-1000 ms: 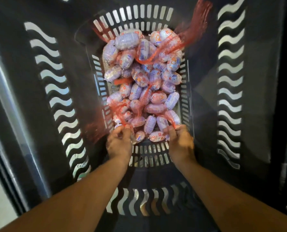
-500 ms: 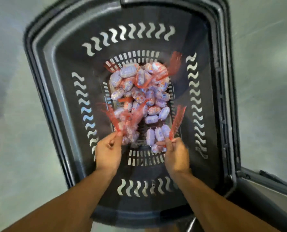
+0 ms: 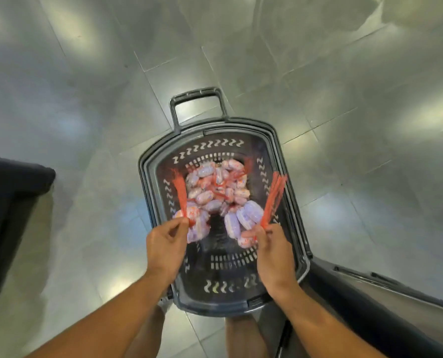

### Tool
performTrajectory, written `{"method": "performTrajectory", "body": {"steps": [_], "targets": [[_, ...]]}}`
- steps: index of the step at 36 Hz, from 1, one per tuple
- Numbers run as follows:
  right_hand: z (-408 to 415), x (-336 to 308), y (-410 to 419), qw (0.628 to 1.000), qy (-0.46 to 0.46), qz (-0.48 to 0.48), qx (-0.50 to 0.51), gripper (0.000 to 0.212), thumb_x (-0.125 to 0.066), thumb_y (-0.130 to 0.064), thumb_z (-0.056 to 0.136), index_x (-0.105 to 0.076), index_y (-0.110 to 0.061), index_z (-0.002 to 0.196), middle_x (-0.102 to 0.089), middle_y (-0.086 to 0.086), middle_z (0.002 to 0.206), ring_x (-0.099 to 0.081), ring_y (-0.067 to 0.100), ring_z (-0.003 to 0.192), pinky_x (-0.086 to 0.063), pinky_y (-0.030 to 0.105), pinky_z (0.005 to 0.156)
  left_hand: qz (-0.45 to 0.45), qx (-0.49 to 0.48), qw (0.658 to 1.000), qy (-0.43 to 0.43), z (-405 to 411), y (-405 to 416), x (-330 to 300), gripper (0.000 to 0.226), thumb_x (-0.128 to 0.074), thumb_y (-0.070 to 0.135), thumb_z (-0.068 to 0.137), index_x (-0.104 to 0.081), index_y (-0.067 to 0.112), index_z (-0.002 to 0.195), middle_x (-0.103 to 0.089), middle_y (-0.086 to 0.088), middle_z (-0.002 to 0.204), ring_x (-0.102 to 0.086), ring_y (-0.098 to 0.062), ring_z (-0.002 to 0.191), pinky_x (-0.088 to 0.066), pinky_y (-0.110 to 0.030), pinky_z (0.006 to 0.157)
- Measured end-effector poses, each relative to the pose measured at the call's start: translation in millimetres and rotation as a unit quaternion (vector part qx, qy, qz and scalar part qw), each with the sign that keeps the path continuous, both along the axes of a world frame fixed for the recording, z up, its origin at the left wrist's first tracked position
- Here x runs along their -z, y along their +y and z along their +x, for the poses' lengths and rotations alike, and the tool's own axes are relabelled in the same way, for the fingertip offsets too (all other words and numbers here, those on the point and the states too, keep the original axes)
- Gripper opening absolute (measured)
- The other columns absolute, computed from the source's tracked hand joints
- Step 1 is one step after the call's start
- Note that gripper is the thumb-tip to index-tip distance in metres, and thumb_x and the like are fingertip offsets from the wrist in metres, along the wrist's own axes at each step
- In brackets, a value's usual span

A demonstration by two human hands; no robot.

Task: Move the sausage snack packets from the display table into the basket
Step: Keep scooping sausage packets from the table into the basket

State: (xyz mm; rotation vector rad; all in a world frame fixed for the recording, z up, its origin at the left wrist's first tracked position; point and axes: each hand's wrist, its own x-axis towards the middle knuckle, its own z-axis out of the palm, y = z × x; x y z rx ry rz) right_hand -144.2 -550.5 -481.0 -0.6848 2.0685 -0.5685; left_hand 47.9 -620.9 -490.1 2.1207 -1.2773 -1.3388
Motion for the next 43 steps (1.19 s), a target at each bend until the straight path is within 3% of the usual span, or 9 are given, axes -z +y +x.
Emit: {"method": "performTrajectory", "body": {"steps": [4,8,14,21,25,27,32,37,43], "targets": [[5,-7,8,0.999,0.013,-0.014,0.028,0.026,-0.051,-0.032,0.105,-0.051,-0.035,0.080,-0.066,-0.019,0.070,-0.066,0.013,0.078,-0.048,0.035,0.073,0.009,0.038,0.999,0.016,4,5,-10,0.020,-0.062,0.016,0.099,-0.080,0.008,0.100,-0.078,-0.004,0.092,-0.072,-0.017,0.087,-0.052,-0.010,0.072],[12,2,16,0.999,0.013,-0.024,0.034,0.025,-0.050,-0.030,0.105,-0.050,-0.035,0.081,-0.067,-0.028,0.073,-0.062,-0.010,0.074,-0.040,0.012,0.063,0.012,0.111,0.993,0.034,7,10,-7,0.023,-0.060,0.018,0.101,-0.080,0.012,0.093,-0.078,-0.002,0.089,-0.072,-0.019,0.086,-0.057,-0.033,0.082],[16,31,14,0.999,-0.015,-0.005,0.048,0.018,-0.046,-0.033,0.107,-0.054,-0.028,0.092,-0.075,-0.013,0.094,-0.069,0.014,0.092,-0.054,0.045,0.085,0.078,0.078,0.992,0.061,14,15,23,0.024,-0.058,0.010,0.101,-0.078,0.008,0.088,-0.078,-0.009,0.089,-0.072,-0.029,0.093,-0.055,-0.048,0.097],[18,81,11,0.999,-0.020,-0.015,0.047,0.018,-0.047,-0.028,0.107,-0.052,-0.028,0.090,-0.076,-0.008,0.094,-0.069,0.019,0.092,-0.053,0.051,0.087,0.109,0.121,0.986,0.029,0,29,79,0.026,-0.053,0.007,0.102,-0.073,0.005,0.086,-0.074,-0.012,0.088,-0.069,-0.030,0.090,-0.053,-0.039,0.090],[19,127,3,0.999,-0.028,-0.014,0.023,0.018,-0.045,-0.030,0.108,-0.054,-0.017,0.100,-0.075,-0.004,0.098,-0.068,0.018,0.094,-0.052,0.034,0.079,0.113,0.143,0.983,-0.015,-7,44,119,0.027,-0.051,0.012,0.103,-0.068,0.011,0.082,-0.068,-0.006,0.079,-0.059,-0.020,0.073,-0.045,-0.026,0.068],[21,153,-3,0.999,-0.034,-0.005,0.011,0.022,-0.044,-0.033,0.108,-0.054,-0.015,0.100,-0.075,-0.004,0.096,-0.067,0.014,0.090,-0.047,0.023,0.069,0.123,0.125,0.984,-0.020,-10,50,137,0.030,-0.048,0.014,0.104,-0.062,0.019,0.077,-0.064,0.002,0.075,-0.055,-0.010,0.068,-0.039,-0.009,0.057],[30,215,-11,0.998,-0.052,0.012,-0.013,0.017,-0.046,-0.027,0.107,-0.051,-0.018,0.094,-0.068,-0.019,0.074,-0.062,-0.015,0.073,-0.043,0.005,0.062,0.114,0.055,0.992,-0.028,-15,59,173,0.033,-0.045,0.013,0.105,-0.051,0.024,0.074,-0.057,0.005,0.071,-0.049,-0.008,0.064,-0.037,-0.009,0.053],[42,263,-6,0.994,-0.065,0.058,-0.073,0.021,-0.041,-0.032,0.108,-0.051,-0.014,0.105,-0.072,0.001,0.089,-0.069,0.021,0.088,-0.056,0.047,0.083,0.100,0.023,0.994,-0.038,-17,59,205,0.032,-0.043,0.014,0.106,-0.049,0.023,0.076,-0.057,0.002,0.076,-0.050,-0.009,0.069,-0.036,-0.012,0.056],[43,308,4,0.984,-0.081,0.104,-0.116,0.013,-0.045,-0.027,0.107,-0.050,-0.019,0.098,-0.068,0.006,0.096,-0.066,0.030,0.093,-0.054,0.049,0.085,0.056,-0.040,0.994,-0.081,-28,55,230,0.027,-0.040,0.019,0.107,-0.050,0.019,0.082,-0.058,0.003,0.078,-0.052,0.001,0.069,-0.039,-0.010,0.060]]}}
